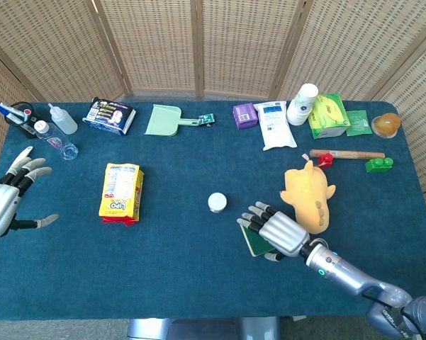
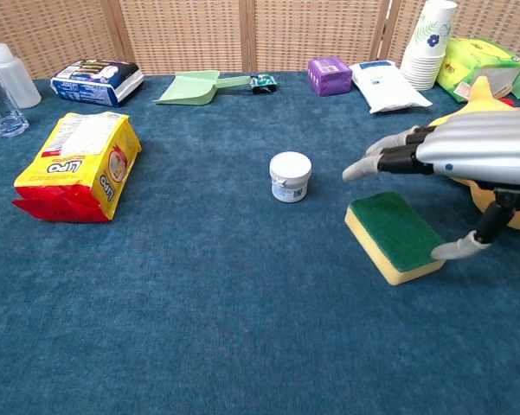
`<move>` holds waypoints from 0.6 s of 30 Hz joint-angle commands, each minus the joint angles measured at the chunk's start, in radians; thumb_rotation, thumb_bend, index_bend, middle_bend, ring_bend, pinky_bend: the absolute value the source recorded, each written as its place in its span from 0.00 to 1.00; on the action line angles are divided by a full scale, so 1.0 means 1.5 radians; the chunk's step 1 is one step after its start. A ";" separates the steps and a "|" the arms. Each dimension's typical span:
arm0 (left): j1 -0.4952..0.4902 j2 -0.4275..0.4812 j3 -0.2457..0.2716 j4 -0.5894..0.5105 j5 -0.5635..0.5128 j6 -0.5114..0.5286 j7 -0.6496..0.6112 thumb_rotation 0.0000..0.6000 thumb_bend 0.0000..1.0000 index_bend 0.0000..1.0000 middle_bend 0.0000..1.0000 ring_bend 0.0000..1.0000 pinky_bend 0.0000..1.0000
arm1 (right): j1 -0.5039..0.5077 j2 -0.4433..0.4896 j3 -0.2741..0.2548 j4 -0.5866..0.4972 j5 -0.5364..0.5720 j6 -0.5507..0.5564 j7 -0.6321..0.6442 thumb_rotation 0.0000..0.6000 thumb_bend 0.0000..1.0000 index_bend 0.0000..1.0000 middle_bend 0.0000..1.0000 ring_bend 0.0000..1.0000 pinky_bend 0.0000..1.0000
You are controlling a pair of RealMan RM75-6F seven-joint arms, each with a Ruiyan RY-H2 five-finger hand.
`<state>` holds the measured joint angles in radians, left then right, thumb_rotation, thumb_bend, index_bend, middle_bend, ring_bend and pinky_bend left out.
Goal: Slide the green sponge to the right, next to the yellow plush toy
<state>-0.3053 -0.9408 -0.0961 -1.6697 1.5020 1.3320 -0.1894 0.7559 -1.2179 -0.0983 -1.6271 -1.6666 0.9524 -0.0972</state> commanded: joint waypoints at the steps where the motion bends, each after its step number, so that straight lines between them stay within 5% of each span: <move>1: 0.001 0.003 0.000 -0.002 0.001 0.003 -0.001 0.80 0.11 0.18 0.14 0.11 0.32 | -0.005 -0.007 -0.001 0.005 -0.007 0.004 -0.001 0.87 0.27 0.00 0.00 0.00 0.12; 18: 0.013 0.016 0.003 -0.017 0.006 0.017 -0.001 0.81 0.11 0.18 0.14 0.11 0.32 | -0.023 -0.051 -0.006 0.068 -0.051 0.035 0.031 0.96 0.27 0.00 0.00 0.00 0.12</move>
<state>-0.2858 -0.9173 -0.0915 -1.6952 1.5112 1.3579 -0.1915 0.7225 -1.2913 -0.1060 -1.5281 -1.7407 1.0055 -0.0505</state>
